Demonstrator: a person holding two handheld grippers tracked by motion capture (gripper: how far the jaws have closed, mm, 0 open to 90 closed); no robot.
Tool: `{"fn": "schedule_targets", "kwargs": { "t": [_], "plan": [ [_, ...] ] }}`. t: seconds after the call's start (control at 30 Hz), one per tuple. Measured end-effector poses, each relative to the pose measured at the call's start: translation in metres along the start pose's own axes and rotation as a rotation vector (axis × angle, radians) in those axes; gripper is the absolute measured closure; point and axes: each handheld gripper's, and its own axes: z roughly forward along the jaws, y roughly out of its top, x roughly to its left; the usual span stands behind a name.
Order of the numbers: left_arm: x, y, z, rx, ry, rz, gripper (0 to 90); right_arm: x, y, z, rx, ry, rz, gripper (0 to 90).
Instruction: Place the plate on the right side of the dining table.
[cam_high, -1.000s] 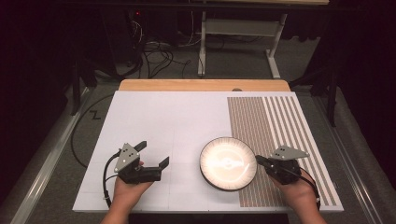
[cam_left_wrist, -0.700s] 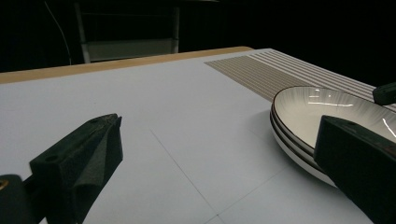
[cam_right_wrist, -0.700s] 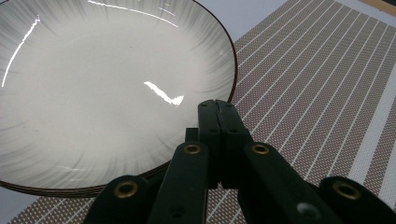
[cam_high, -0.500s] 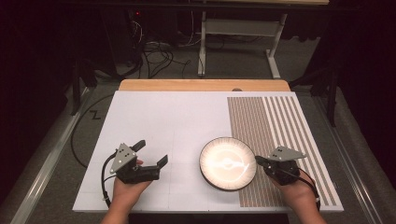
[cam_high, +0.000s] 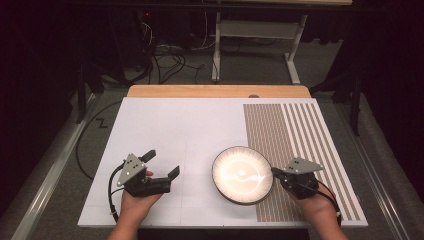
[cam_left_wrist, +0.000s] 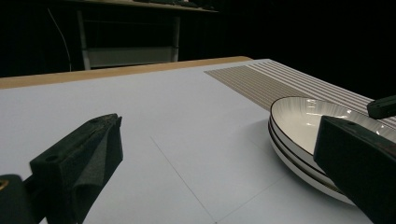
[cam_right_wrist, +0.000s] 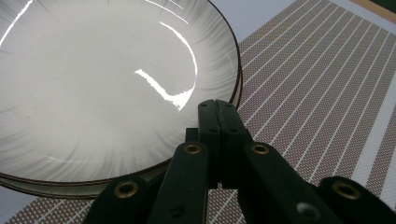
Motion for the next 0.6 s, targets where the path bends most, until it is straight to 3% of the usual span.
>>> {"fn": "schedule_targets", "kwargs": {
  "t": [0.6],
  "plan": [
    [0.0007, 0.0013, -0.0021, -0.008, 0.006, -0.001, 1.9, 0.0078, 0.0033, 0.0052, 0.000, 0.040, -0.016, 90.0]
  ]
}}
